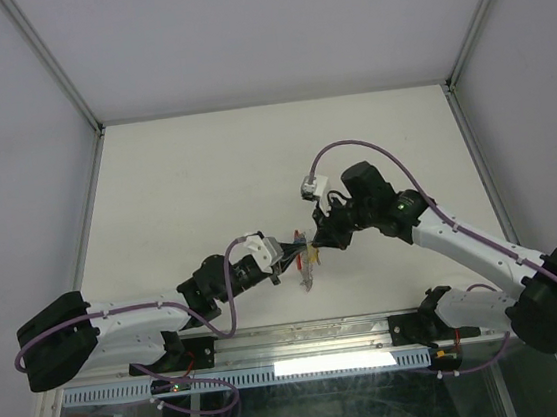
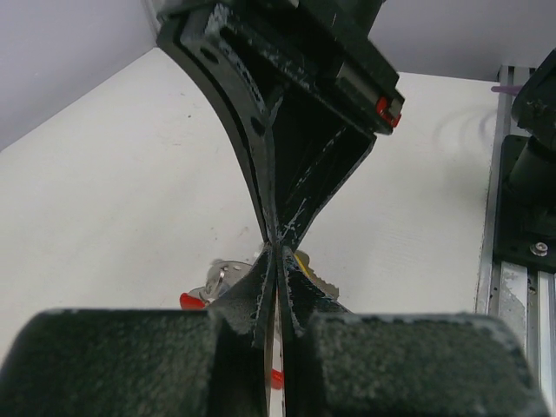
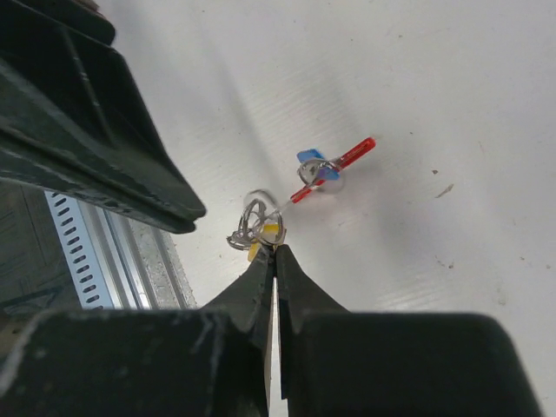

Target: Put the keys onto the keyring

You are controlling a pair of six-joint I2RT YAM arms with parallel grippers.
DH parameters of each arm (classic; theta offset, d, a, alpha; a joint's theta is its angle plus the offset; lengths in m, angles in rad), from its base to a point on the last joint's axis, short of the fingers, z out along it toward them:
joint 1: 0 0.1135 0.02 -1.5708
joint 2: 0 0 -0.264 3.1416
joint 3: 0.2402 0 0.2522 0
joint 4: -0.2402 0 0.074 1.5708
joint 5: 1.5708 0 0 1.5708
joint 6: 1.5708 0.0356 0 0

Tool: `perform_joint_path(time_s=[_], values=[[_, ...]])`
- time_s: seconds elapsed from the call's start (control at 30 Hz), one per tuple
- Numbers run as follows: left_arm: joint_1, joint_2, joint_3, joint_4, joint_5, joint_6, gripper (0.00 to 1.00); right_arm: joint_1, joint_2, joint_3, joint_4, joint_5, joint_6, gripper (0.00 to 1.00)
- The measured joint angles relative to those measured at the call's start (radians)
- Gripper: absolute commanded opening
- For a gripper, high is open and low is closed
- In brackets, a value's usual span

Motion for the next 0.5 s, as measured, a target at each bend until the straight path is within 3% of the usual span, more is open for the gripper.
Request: perform_joint_path(time_s=[0.2, 0.3, 0.5], values=[[0.000, -0.007, 0.000, 0.015, 0.000, 0.000, 0.00, -0.014, 0.006, -0.021, 0.018, 0.020, 0.013, 0.00], [0.000, -0.013, 0.000, 0.014, -0.001, 0.000, 0.12, -0.017, -0.002, -0.021, 0.021, 0.033, 0.011, 0.00], [0.000, -0.052, 0.000, 0.010, -0.010, 0.000, 0.17, -0.018, -0.024, 0.000, -0.012, 0.048, -0.005, 0.00]])
